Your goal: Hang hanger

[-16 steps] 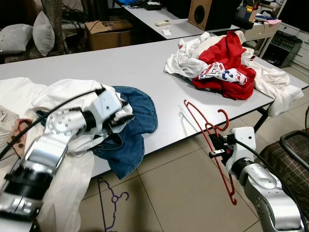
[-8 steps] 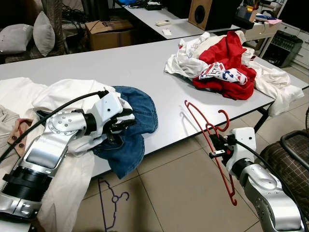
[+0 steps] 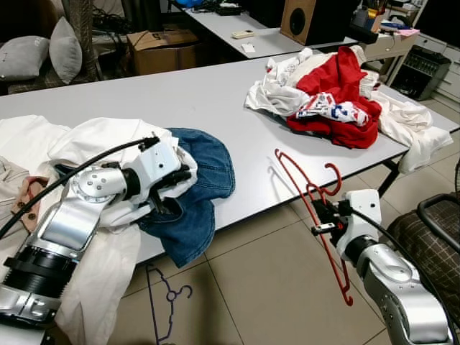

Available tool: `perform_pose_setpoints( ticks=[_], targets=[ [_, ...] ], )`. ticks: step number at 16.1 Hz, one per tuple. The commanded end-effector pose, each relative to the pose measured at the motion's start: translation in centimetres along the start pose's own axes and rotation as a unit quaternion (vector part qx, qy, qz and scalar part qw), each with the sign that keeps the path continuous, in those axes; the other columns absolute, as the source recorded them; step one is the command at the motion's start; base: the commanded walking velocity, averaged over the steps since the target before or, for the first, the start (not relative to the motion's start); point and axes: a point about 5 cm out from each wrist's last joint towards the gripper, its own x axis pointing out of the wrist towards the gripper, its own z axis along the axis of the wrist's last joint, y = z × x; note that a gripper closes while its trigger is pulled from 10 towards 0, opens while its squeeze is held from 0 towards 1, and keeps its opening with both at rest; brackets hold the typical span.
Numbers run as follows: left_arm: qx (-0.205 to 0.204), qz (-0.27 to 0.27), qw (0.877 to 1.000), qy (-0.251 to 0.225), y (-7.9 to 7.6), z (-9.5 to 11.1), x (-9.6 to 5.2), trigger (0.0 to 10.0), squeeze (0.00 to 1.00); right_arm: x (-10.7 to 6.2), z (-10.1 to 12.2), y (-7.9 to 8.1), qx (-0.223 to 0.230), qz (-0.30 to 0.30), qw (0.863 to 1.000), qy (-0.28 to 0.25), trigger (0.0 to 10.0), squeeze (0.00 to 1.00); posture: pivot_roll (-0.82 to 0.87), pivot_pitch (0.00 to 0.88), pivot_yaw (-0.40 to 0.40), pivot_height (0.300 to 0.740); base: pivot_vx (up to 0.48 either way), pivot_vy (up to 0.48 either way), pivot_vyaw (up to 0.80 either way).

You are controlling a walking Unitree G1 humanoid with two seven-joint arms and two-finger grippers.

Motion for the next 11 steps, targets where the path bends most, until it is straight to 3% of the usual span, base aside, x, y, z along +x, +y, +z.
perform_pose_setpoints(
  ticks=[1, 7, 9, 11],
  targets=[
    [0.016, -0.005, 1.000, 0.008, 0.1, 0.1, 0.1, 0.0, 0.00, -0.3, 0.6, -0.3, -0.003, -0.008, 1.000, -0.013, 10.0, 0.00, -0.07, 0.000, -0.015, 0.740, 0.000, 0.000, 0.00],
    [0.029, 0.000, 0.999, 0.015, 0.3, -0.4, -0.6, 0.0, 0.00, -0.2, 0.7, -0.5, -0.003, -0.008, 1.000, -0.014, 10.0, 0.00, -0.06, 0.000, -0.024, 0.740, 0.000, 0.000, 0.00],
    [0.019, 0.056, 0.997, -0.044, 2.3, 0.9, -1.6, 0.0, 0.00, 0.0, 0.8, -0.4, -0.004, -0.004, 1.000, -0.016, 10.0, 0.00, -0.06, 0.000, -0.027, 0.740, 0.000, 0.000, 0.00],
    [0.070, 0.145, 0.978, -0.136, 6.0, 3.8, -3.8, 0.0, 0.00, 0.6, 1.9, 0.0, -0.012, 0.021, 0.999, -0.041, 10.0, 0.00, -0.05, 0.000, -0.031, 0.740, 0.000, 0.000, 0.00]
  ],
)
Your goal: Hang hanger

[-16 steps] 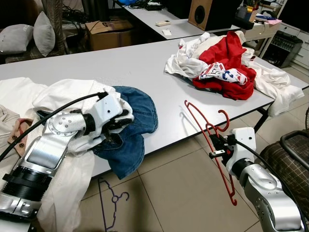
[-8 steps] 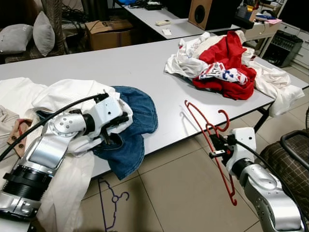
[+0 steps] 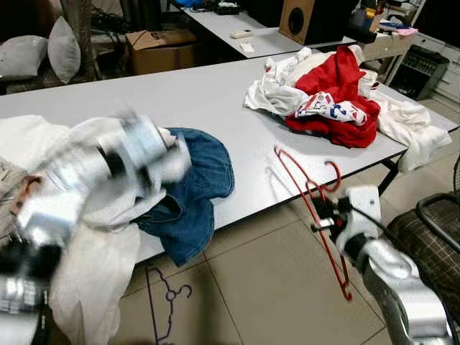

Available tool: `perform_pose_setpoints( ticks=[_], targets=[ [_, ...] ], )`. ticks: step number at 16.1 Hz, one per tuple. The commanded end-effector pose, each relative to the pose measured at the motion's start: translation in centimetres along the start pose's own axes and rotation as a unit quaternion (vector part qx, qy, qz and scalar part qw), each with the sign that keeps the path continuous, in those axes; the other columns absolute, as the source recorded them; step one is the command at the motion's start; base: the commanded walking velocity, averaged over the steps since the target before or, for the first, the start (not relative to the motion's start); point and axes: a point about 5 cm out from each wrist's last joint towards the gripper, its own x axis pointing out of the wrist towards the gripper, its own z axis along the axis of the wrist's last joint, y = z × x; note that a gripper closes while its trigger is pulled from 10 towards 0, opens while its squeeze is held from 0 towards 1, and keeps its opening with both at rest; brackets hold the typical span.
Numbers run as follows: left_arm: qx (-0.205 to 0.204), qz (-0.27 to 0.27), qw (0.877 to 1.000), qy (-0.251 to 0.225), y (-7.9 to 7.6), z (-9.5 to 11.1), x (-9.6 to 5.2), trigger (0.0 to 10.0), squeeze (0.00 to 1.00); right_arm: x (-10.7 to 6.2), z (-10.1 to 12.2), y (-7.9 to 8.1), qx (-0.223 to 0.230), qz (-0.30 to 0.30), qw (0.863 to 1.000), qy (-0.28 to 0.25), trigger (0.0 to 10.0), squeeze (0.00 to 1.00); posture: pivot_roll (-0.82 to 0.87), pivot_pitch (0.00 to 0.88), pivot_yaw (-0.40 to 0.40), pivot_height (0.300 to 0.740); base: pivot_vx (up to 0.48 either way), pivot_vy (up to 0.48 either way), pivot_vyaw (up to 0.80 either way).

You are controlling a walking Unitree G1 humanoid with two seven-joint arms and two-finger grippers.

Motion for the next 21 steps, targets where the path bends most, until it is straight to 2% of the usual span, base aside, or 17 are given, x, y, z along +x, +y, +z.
perform_pose_setpoints(
  ticks=[1, 2, 3, 4, 6, 8, 9, 12, 16, 19, 21],
  targets=[
    [0.022, 0.049, 0.995, -0.083, 2.8, 3.0, -1.0, 0.0, 0.00, 0.1, 1.8, 0.4, 0.001, 0.038, 0.998, -0.046, 10.0, 0.00, -0.05, 0.000, -0.030, 0.740, 0.000, 0.000, 0.00],
    [0.031, 0.054, 0.991, -0.119, 4.0, 4.4, -1.8, 0.0, 0.00, -0.1, 3.3, 1.1, 0.014, 0.094, 0.992, -0.080, 10.0, 0.00, -0.05, 0.000, -0.029, 0.740, 0.000, 0.000, 0.00],
    [0.039, 0.038, 0.991, -0.118, 4.3, 4.7, -2.3, 0.0, 0.00, -0.5, 4.6, 1.7, 0.027, 0.144, 0.984, -0.104, 10.0, 0.00, -0.05, 0.000, -0.029, 0.740, 0.000, 0.000, 0.00],
    [0.047, 0.008, 0.993, -0.108, 4.1, 4.7, -2.8, 0.0, 0.00, -0.8, 5.4, 2.0, 0.025, 0.188, 0.975, -0.114, 10.0, 0.00, -0.04, 0.000, -0.029, 0.740, 0.000, 0.000, 0.00],
    [0.047, -0.023, 0.993, -0.106, 3.7, 4.7, -3.3, 0.0, 0.00, -1.1, 6.0, 2.3, 0.021, 0.234, 0.965, -0.118, 10.0, 0.00, -0.04, 0.000, -0.031, 0.740, 0.000, 0.000, 0.00],
    [0.026, -0.095, 0.991, -0.095, 2.2, 4.8, -3.9, 0.0, 0.00, -2.0, 6.6, 2.4, 0.002, 0.332, 0.938, -0.102, 10.0, 0.00, -0.02, 0.000, -0.056, 0.740, 0.000, 0.000, 0.00],
    [0.017, -0.113, 0.990, -0.087, 1.8, 4.7, -4.2, 0.0, 0.00, -2.3, 6.6, 2.3, -0.012, 0.363, 0.927, -0.089, 10.0, 0.00, -0.01, 0.000, -0.063, 0.740, 0.000, 0.000, 0.00],
    [0.003, -0.132, 0.988, -0.080, 0.9, 4.6, -4.9, 0.0, 0.00, -2.6, 6.5, 1.1, -0.042, 0.397, 0.916, -0.046, 10.0, 0.00, 0.00, 0.000, -0.078, 0.740, 0.000, 0.000, 0.00],
    [-0.021, -0.172, 0.982, -0.075, -1.1, 5.2, -5.3, 0.0, 0.00, -2.1, 7.4, -1.0, -0.081, 0.404, 0.910, -0.032, 10.0, 0.00, 0.02, 0.000, -0.117, 0.740, 0.000, 0.000, 0.00],
    [-0.015, -0.154, 0.986, -0.059, -1.0, 5.0, -5.6, 0.0, 0.00, -3.6, 7.6, -3.2, -0.118, 0.416, 0.902, 0.011, 10.0, 0.00, 0.02, 0.000, -0.125, 0.740, 0.000, 0.000, 0.00],
    [-0.023, -0.156, 0.986, -0.062, -1.2, 5.2, -5.6, 0.0, 0.00, -3.6, 8.3, -4.7, -0.130, 0.391, 0.911, 0.003, 10.0, 0.00, 0.02, 0.000, -0.131, 0.740, 0.000, 0.000, 0.00]
  ],
)
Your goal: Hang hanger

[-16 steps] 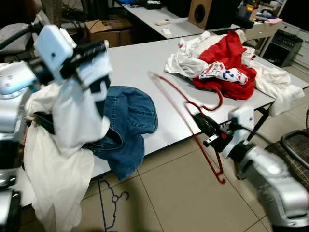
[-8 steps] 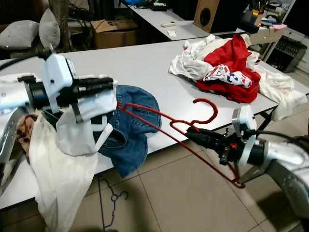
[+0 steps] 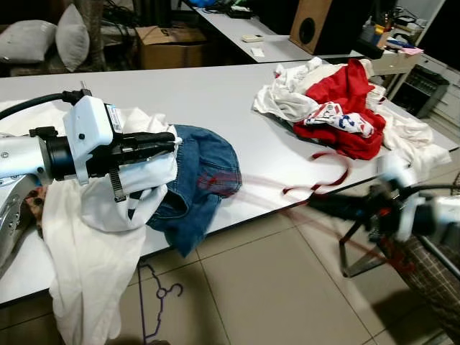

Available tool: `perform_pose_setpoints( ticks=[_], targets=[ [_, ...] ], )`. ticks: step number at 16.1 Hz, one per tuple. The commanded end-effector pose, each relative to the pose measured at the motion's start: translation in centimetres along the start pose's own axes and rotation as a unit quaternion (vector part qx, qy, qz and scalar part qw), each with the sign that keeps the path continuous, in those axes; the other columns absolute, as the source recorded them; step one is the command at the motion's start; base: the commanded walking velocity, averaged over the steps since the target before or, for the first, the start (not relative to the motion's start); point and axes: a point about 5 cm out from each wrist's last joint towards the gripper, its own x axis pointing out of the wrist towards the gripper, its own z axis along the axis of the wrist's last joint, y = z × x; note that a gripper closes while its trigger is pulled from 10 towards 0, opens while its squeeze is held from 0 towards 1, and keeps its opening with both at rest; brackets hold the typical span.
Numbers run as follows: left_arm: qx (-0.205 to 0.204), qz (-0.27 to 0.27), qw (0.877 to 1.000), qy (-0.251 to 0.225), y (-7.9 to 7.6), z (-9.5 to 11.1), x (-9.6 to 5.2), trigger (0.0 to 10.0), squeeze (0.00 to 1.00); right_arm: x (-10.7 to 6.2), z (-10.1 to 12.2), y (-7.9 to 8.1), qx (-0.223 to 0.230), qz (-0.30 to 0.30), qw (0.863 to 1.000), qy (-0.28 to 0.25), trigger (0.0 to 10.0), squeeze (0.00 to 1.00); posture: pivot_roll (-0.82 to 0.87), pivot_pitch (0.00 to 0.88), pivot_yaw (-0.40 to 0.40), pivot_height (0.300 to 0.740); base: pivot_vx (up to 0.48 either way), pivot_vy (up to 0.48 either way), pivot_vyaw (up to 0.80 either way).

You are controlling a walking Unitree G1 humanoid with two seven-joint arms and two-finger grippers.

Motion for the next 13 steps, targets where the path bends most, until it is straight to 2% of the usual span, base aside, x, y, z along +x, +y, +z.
perform_pose_setpoints(
  ticks=[1, 3, 6, 9, 13],
  targets=[
    [0.010, -0.004, 1.000, -0.007, -0.2, 0.6, 0.2, 0.0, 0.00, -0.8, 0.8, -0.7, -0.022, -0.013, 1.000, -0.003, 10.0, 0.00, 0.02, 0.000, -0.129, 0.740, 0.000, 0.000, 0.00],
    [0.007, -0.016, 1.000, -0.012, -0.7, 0.7, 0.9, 0.0, 0.00, -0.9, 1.4, -1.9, -0.038, -0.043, 0.998, -0.014, 10.0, 0.00, 0.02, 0.000, -0.127, 0.740, 0.000, 0.000, 0.00],
    [0.005, -0.035, 0.999, -0.028, -1.2, 1.2, 2.2, 0.0, 0.00, 0.2, 1.4, -2.2, -0.046, -0.033, 0.998, -0.026, 10.0, 0.00, 0.01, 0.000, -0.121, 0.740, 0.000, 0.000, 0.00],
    [0.006, -0.046, 0.998, -0.031, -1.6, 1.4, 2.8, 0.0, 0.00, 0.4, 1.7, -2.6, -0.054, -0.031, 0.998, -0.032, 10.0, 0.00, 0.01, 0.000, -0.129, 0.740, 0.000, 0.000, 0.00],
    [0.003, -0.066, 0.996, -0.052, -2.2, 2.4, 3.9, 0.0, 0.00, 2.4, 1.4, -3.4, -0.059, -0.018, 0.997, -0.035, 10.0, 0.00, 0.01, 0.000, -0.129, 0.740, 0.000, 0.000, 0.00]
  ],
)
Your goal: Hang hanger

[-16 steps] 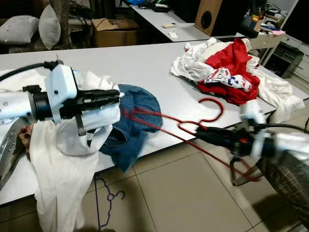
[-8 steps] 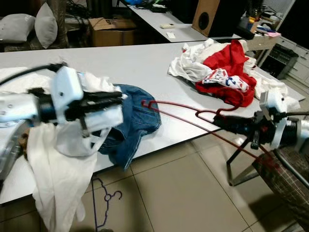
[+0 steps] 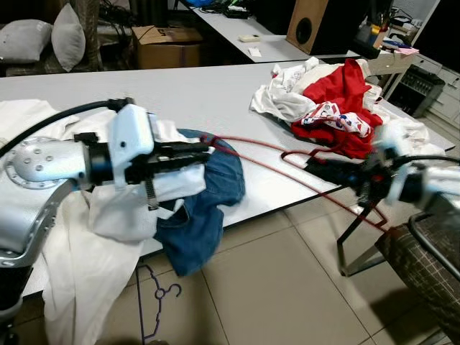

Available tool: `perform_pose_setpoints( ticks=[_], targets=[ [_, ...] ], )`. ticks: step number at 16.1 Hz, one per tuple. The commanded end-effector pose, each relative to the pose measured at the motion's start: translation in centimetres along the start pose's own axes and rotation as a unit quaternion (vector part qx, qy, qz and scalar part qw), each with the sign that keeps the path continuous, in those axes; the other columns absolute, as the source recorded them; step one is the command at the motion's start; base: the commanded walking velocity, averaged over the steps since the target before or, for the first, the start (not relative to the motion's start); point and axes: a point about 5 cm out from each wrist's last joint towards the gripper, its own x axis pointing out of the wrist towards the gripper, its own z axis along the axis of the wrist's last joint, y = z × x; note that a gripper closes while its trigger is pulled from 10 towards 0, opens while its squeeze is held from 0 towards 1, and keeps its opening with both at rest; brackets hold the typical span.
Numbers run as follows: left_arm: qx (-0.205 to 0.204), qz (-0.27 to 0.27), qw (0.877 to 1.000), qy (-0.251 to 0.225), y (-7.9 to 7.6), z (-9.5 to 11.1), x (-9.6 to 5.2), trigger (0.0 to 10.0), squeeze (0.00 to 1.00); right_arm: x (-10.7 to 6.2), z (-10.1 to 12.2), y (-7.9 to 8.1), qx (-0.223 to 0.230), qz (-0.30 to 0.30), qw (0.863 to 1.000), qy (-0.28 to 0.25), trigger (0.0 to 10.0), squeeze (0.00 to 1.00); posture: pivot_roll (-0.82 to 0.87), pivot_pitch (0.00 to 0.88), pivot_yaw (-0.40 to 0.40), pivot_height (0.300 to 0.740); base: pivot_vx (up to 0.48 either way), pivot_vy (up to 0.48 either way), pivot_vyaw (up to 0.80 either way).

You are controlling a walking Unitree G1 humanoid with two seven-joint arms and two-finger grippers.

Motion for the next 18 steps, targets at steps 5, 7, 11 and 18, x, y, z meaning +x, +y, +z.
perform_pose_setpoints(
  ticks=[5, 7, 11, 18],
  targets=[
    [0.011, -0.024, 0.999, -0.024, -0.3, 1.4, 1.4, 0.0, 0.00, 3.3, -0.5, -1.4, -0.015, 0.014, 1.000, 0.007, 10.0, 0.00, 0.02, 0.000, -0.134, 0.740, 0.000, 0.000, 0.00],
    [0.009, -0.033, 0.999, -0.028, -0.5, 1.6, 1.7, 0.0, 0.00, 3.8, -0.5, -1.7, -0.015, 0.019, 1.000, 0.006, 10.0, 0.00, 0.03, 0.000, -0.139, 0.740, 0.000, 0.000, 0.00],
    [0.011, -0.032, 0.999, -0.032, -0.3, 1.7, 2.2, 0.0, 0.00, 4.6, -1.1, -1.9, -0.025, 0.039, 0.999, 0.027, 10.0, 0.00, 0.02, 0.000, -0.140, 0.740, 0.000, 0.000, 0.00],
    [0.006, -0.048, 0.998, -0.039, -0.7, 1.5, 3.2, 0.0, 0.00, 7.6, -0.6, -3.4, -0.016, 0.003, 1.000, 0.010, 10.0, 0.00, 0.02, 0.000, -0.151, 0.740, 0.000, 0.000, 0.00]
  ],
)
